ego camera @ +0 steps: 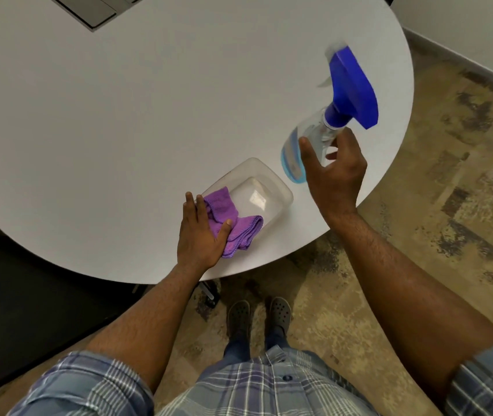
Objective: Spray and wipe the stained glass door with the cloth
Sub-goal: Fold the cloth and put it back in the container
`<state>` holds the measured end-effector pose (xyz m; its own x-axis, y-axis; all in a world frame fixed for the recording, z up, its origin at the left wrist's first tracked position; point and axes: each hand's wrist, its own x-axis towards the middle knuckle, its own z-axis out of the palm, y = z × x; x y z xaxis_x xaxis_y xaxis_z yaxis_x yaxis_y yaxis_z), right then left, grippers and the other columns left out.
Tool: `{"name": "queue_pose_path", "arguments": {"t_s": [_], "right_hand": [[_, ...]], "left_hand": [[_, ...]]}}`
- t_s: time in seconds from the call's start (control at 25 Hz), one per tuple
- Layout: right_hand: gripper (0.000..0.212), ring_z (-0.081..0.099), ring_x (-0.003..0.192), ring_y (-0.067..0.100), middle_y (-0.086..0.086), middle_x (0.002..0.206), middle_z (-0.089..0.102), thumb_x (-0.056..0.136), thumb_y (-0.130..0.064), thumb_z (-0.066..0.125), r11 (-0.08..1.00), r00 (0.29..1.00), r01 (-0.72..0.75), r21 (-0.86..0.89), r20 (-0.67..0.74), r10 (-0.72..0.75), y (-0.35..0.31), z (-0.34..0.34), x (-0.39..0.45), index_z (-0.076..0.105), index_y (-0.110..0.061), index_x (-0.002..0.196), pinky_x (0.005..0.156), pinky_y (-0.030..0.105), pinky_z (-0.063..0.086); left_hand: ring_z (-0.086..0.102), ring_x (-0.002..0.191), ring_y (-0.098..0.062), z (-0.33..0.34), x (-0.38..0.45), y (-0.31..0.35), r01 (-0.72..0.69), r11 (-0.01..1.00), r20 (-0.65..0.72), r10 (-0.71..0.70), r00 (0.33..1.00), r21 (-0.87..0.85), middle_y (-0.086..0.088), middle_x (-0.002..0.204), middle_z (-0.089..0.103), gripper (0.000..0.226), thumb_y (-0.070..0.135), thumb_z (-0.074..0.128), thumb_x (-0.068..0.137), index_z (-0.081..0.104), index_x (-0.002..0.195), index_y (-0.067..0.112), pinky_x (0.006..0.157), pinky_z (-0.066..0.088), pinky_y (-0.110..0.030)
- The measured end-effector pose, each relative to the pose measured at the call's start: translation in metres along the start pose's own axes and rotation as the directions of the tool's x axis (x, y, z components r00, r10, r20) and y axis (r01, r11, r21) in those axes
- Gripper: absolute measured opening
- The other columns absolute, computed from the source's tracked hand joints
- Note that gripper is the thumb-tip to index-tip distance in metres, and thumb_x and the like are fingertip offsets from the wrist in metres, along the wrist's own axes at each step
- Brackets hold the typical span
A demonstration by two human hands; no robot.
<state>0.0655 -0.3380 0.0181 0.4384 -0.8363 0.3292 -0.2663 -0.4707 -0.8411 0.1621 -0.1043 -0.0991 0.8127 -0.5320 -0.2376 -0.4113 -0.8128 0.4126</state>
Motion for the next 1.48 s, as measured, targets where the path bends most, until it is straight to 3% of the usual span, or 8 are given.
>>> {"name": "queue_pose_path", "arguments": {"t_s": [0.16,0.28,0.4,0.72,0.88,1.12,1.32,1.48], "right_hand": [[0.05,0.062,0.099,0.008,0.003,0.119,0.066,0.087,-0.041,0.069,0.996,0.983,0.009,0.087,0.18,-0.024,-0.023,0.015,-0.01,0.056,-0.009,0.125,0.076,0.013,0.052],[0.046,0.062,0.098,0.008,-0.002,0.117,0.067,0.087,-0.036,0.072,0.997,0.942,-0.058,0.051,0.333,0.038,-0.013,0.033,-0.025,0.058,-0.012,0.123,0.079,0.02,0.053],[0.05,0.063,0.104,0.013,0.003,0.122,0.067,0.085,-0.038,0.072,0.994,0.905,-0.101,-0.028,0.414,0.104,0.003,0.05,-0.038,0.057,-0.014,0.127,0.087,0.029,0.054],[0.058,0.063,0.114,0.024,0.006,0.13,0.064,0.084,-0.039,0.072,0.979,0.875,-0.192,-0.075,0.438,0.205,0.024,0.068,-0.048,0.054,-0.014,0.133,0.093,0.034,0.05],[0.061,0.06,0.119,0.024,0.006,0.134,0.061,0.085,-0.041,0.071,0.981,0.857,-0.154,-0.12,0.478,0.193,0.028,0.068,-0.046,0.051,-0.015,0.136,0.094,0.029,0.045],[0.076,0.05,0.131,0.025,0.004,0.148,0.049,0.082,-0.051,0.07,0.964,0.807,-0.136,-0.229,0.54,0.242,0.048,0.058,-0.055,0.04,-0.021,0.146,0.103,0.038,0.043],[0.077,0.055,0.124,0.018,-0.001,0.141,0.055,0.076,-0.059,0.069,0.967,0.803,-0.082,-0.241,0.559,0.208,0.063,0.045,-0.063,0.041,-0.03,0.142,0.097,0.034,0.045],[0.072,0.055,0.114,0.007,-0.003,0.135,0.06,0.072,-0.067,0.065,0.967,0.822,-0.07,-0.246,0.535,0.196,0.072,0.029,-0.069,0.04,-0.039,0.133,0.088,0.028,0.04]], "left_hand": [[-0.003,0.156,-0.027,0.002,0.001,0.0,0.008,1.0,0.003,-0.008,1.0,0.008,-0.009,0.168,-0.014,0.101,0.076,0.023,0.087,-0.004,0.16,0.011,0.127,0.011,-0.044],[-0.004,0.156,-0.027,0.003,0.002,0.0,0.012,1.0,0.011,-0.012,1.0,0.017,-0.008,0.168,-0.016,0.101,0.078,0.022,0.087,-0.006,0.16,0.013,0.126,0.011,-0.043],[-0.005,0.156,-0.028,0.003,0.003,-0.001,0.012,0.999,0.016,-0.013,1.0,0.035,-0.008,0.167,-0.017,0.101,0.078,0.021,0.087,-0.008,0.16,0.013,0.126,0.01,-0.043],[-0.005,0.156,-0.028,0.006,0.006,-0.001,0.031,0.997,0.019,-0.032,0.999,0.065,-0.008,0.167,-0.018,0.102,0.079,0.019,0.085,-0.009,0.16,0.015,0.126,0.009,-0.043],[-0.004,0.156,-0.028,0.004,0.006,0.0,0.033,0.997,0.022,-0.035,0.999,0.071,-0.009,0.168,-0.017,0.103,0.079,0.018,0.085,-0.008,0.16,0.013,0.125,0.01,-0.044],[-0.001,0.156,-0.029,0.004,0.004,0.001,0.03,0.996,0.01,-0.031,0.999,0.081,-0.01,0.168,-0.013,0.096,0.072,0.027,0.092,-0.004,0.16,0.012,0.126,0.011,-0.044],[0.001,0.156,-0.03,0.001,0.0,0.005,0.054,0.994,-0.001,-0.054,0.999,0.092,-0.011,0.168,-0.009,0.099,0.075,0.02,0.088,-0.001,0.16,0.011,0.127,0.012,-0.046],[0.013,0.155,-0.03,-0.001,-0.011,0.022,0.108,0.985,-0.192,-0.081,0.978,0.132,-0.011,0.169,0.008,0.09,0.07,0.021,0.093,0.014,0.16,0.01,0.126,0.011,-0.048]]}}
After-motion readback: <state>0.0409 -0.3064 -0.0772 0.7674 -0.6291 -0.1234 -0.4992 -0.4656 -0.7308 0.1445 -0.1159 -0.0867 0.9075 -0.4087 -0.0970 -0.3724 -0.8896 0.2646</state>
